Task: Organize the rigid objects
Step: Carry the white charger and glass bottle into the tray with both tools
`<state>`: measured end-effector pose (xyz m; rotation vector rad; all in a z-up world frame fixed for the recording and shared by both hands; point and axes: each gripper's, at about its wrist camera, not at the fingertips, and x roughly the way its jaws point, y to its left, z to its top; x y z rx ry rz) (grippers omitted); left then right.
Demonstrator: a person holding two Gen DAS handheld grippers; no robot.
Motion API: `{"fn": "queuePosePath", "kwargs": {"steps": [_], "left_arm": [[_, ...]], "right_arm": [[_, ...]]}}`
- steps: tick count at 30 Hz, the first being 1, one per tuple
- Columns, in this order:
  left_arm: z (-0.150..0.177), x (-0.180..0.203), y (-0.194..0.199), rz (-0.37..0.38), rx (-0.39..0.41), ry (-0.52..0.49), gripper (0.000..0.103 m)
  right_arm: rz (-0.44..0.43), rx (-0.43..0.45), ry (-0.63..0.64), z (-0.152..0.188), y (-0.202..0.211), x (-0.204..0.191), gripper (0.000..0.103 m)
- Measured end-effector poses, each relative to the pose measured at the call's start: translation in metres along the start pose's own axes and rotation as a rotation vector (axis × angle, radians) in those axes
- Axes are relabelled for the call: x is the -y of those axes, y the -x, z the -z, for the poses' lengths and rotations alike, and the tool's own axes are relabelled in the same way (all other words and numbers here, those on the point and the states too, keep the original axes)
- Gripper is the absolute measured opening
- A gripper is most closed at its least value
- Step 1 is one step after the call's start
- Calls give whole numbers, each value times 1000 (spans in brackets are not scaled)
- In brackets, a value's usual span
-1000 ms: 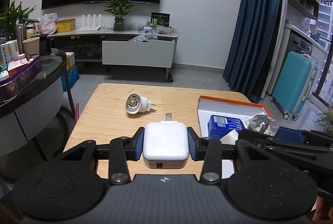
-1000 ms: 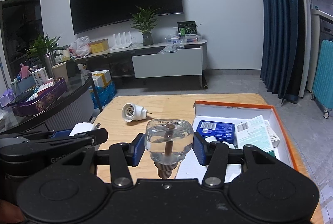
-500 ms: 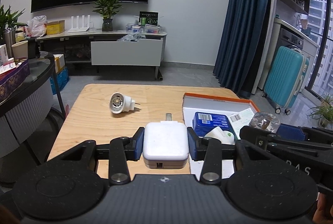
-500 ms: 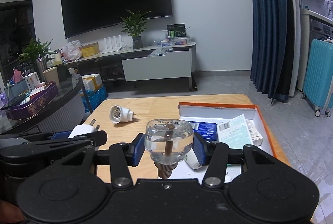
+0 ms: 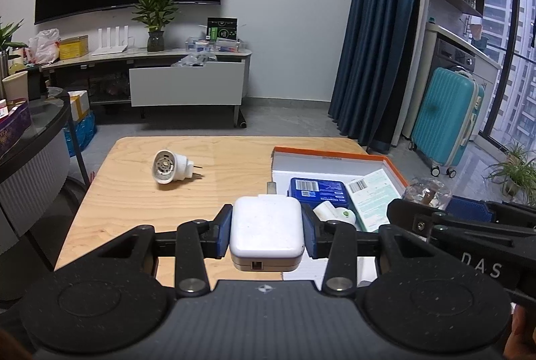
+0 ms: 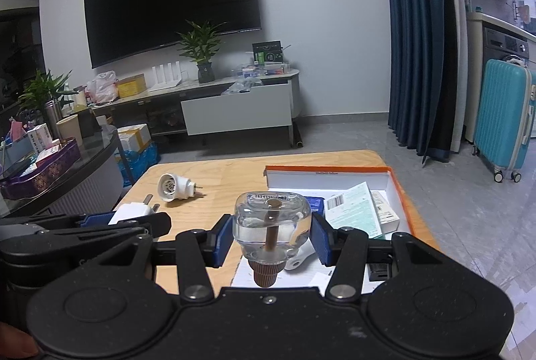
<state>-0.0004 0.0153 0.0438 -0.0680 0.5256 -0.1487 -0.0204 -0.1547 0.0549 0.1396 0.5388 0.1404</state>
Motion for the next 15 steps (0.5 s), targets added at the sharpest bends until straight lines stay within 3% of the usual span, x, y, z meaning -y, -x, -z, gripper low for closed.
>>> {"fn": "queuePosePath", "kwargs": {"steps": [15], "left_arm": [[-1,14,-8,43,-12,-21,42]], "right_arm": [[37,9,-20,0,2,13,60]]}}
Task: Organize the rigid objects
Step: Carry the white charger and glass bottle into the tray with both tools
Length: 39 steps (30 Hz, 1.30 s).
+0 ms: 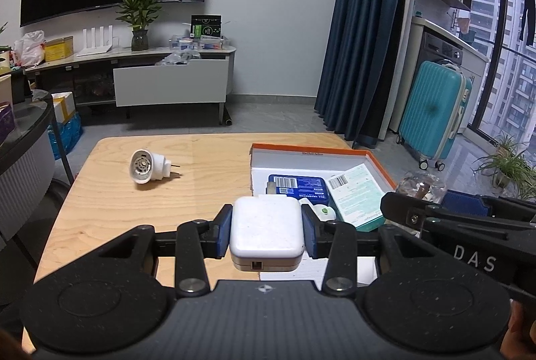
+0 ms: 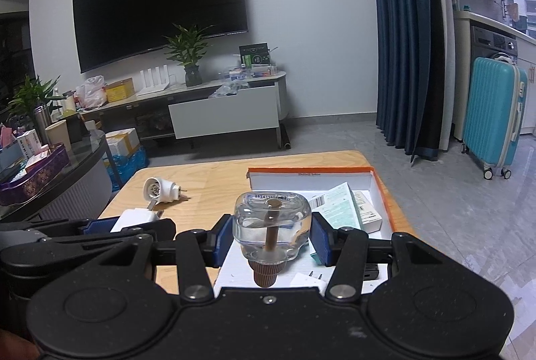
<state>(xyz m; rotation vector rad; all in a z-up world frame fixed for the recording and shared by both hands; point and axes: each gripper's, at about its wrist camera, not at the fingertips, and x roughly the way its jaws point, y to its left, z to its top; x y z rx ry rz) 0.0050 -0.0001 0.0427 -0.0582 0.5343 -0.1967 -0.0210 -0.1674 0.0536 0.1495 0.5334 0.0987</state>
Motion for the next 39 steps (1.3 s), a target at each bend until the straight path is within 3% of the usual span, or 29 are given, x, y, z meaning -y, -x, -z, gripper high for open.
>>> {"fn": "queuePosePath", "kwargs": {"steps": [39], "left_arm": [[7,35,-32,92,-65,-52,42]], "right_arm": [[94,-46,-65,6,-23,38,60]]}}
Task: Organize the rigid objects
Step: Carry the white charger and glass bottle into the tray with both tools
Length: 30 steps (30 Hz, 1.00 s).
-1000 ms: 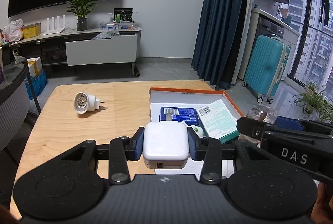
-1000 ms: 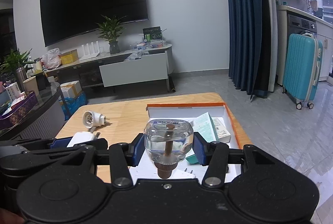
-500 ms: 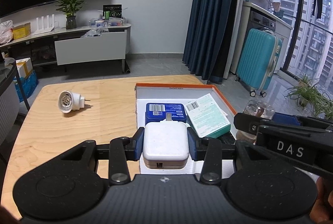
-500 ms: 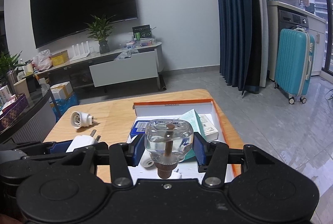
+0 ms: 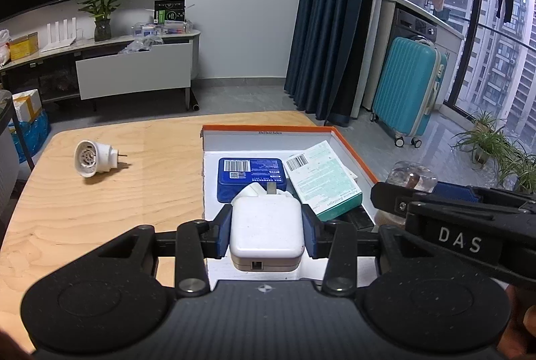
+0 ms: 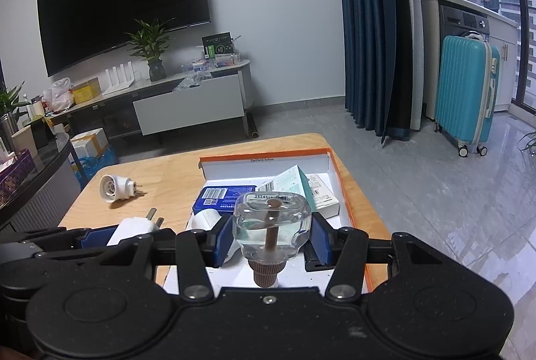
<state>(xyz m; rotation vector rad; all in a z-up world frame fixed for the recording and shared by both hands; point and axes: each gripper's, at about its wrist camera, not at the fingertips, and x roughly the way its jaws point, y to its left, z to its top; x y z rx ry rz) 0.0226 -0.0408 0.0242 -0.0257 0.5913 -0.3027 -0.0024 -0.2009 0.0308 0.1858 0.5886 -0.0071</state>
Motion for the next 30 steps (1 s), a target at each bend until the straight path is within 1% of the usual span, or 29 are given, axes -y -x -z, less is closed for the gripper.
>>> {"fn": "queuePosePath", "kwargs": {"steps": [28,30], "left_arm": [[4,4,-25,32,-57,-3,42],[5,3,-28,34,-62,1,42]], "right_arm": [[37,-50,-12,2,-33,11,60],[38,-51,-19,2,-35,12,62]]}}
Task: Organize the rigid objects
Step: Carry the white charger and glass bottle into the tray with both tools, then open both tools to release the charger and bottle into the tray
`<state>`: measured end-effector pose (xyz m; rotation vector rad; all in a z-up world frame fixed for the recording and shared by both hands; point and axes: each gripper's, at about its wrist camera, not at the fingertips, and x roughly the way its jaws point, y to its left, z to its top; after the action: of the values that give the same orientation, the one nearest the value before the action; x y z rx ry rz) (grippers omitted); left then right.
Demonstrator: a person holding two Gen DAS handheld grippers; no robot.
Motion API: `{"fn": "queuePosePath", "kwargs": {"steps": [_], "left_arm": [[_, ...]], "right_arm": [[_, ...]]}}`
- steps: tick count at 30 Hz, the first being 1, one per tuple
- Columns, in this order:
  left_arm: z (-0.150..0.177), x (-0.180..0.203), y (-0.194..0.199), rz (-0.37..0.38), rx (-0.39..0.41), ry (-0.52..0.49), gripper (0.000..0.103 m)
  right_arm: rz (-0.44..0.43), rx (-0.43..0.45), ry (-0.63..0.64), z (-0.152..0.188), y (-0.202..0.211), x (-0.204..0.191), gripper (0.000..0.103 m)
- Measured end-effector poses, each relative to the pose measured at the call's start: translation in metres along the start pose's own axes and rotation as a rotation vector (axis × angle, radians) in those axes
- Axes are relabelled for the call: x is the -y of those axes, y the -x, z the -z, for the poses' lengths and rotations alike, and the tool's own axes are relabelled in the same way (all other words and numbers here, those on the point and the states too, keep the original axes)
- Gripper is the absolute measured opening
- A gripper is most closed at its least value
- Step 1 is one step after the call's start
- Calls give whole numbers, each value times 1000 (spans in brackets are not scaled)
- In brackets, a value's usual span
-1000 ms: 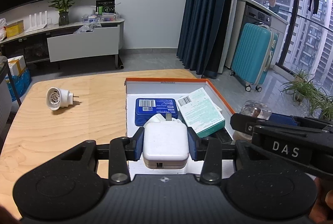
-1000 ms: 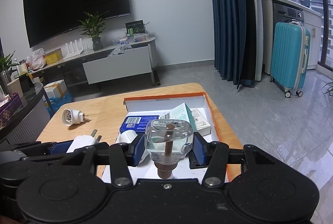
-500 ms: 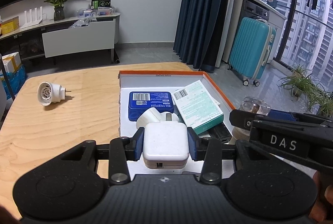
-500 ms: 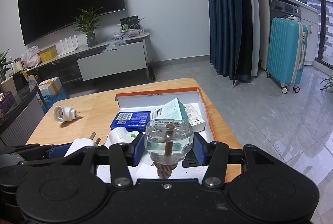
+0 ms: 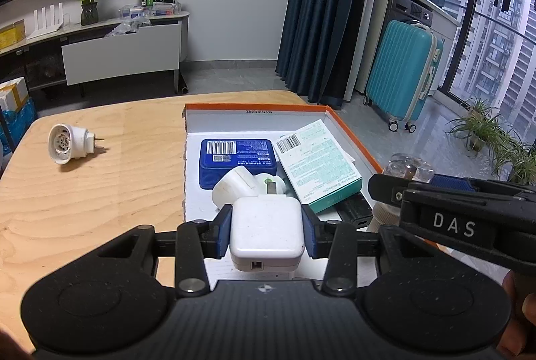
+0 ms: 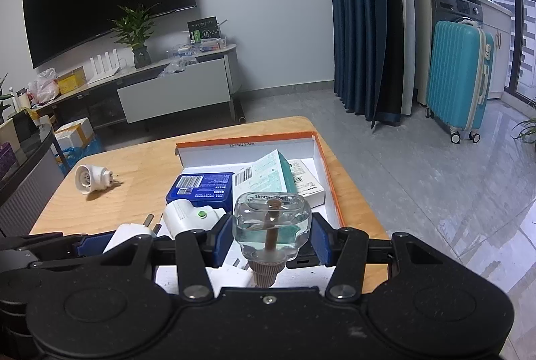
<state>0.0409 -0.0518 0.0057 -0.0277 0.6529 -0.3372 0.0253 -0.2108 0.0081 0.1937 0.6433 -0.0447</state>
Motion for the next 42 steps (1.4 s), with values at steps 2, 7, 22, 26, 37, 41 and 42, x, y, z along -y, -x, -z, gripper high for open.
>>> {"fn": "queuePosePath", "kwargs": {"steps": [2,7,22,26,37,41,42], "left_arm": [[0,0,-3,12,-9,5,43],[-2,1,-5,48,3,6,57],[-1,-78,20,-241,101,65,103],[4,-126,6,-356,65,131,103],[1,-170,-42,-416,3,180,103],[8,-165,-58,-474,-25,166,103],[10,-163,-58,-480,-22,170,103]], "right_arm": [[-4,27,-15,-1,1,1,68],[4,77,-33,-2,5,4,72],[-96,147,3,-2,13,-37,85],[-152,133,51,2,9,-70,87],[-174,128,146,12,-8,-131,88],[-125,149,120,14,-20,-133,89],[-111,155,105,14,-23,-131,89]]}}
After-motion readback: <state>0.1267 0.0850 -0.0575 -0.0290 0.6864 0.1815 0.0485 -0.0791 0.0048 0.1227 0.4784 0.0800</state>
